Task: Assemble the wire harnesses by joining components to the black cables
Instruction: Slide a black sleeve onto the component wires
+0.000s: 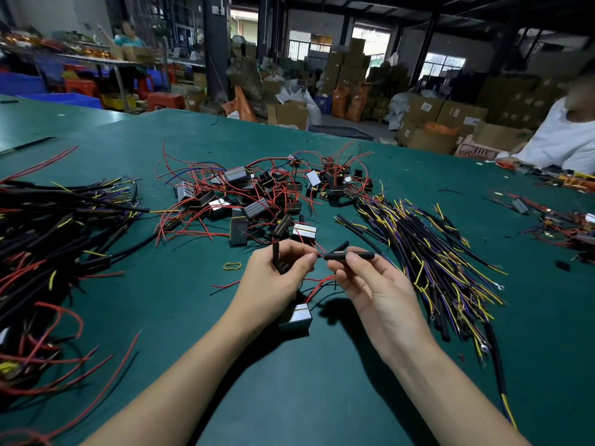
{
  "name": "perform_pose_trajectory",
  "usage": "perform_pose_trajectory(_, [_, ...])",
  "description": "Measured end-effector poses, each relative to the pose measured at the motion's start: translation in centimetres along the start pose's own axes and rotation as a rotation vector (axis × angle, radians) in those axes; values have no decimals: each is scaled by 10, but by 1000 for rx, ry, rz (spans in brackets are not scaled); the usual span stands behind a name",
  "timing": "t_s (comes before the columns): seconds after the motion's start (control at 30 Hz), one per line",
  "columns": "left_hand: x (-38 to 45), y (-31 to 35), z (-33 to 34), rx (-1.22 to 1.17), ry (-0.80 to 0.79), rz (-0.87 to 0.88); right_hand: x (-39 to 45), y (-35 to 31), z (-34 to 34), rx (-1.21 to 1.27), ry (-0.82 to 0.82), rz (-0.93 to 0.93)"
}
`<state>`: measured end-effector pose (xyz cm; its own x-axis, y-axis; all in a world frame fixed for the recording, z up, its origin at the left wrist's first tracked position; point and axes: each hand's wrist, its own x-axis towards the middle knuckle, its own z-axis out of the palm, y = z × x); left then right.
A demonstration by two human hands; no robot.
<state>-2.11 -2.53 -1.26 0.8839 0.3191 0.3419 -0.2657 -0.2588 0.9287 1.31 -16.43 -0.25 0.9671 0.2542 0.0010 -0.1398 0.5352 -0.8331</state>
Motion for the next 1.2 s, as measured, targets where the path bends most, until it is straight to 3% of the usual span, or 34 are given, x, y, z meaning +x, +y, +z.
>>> perform_pose_trajectory(0.37, [1, 2, -3, -38, -9, 9, 2, 0, -7, -256, -103, -24])
perform_pose_trajectory(0.5, [0, -2, -9, 158, -145, 32, 4, -1, -10, -376, -62, -106])
perform_pose_trajectory(0.67, [3, -4, -28, 388, -196, 43, 7, -3, -17, -388, -13, -143])
perform_pose_trajectory(0.9, [3, -3, -21, 274, -173, -6, 6, 4, -13, -341, -103, -96])
perform_pose_trajectory(1.0, [2, -3, -16, 159, -176, -48, 3, 9, -10, -434, -129, -115])
perform_pose_trajectory(1.2, [1, -1, -14, 197, -202, 33, 0, 11, -9, -626, -168, -198])
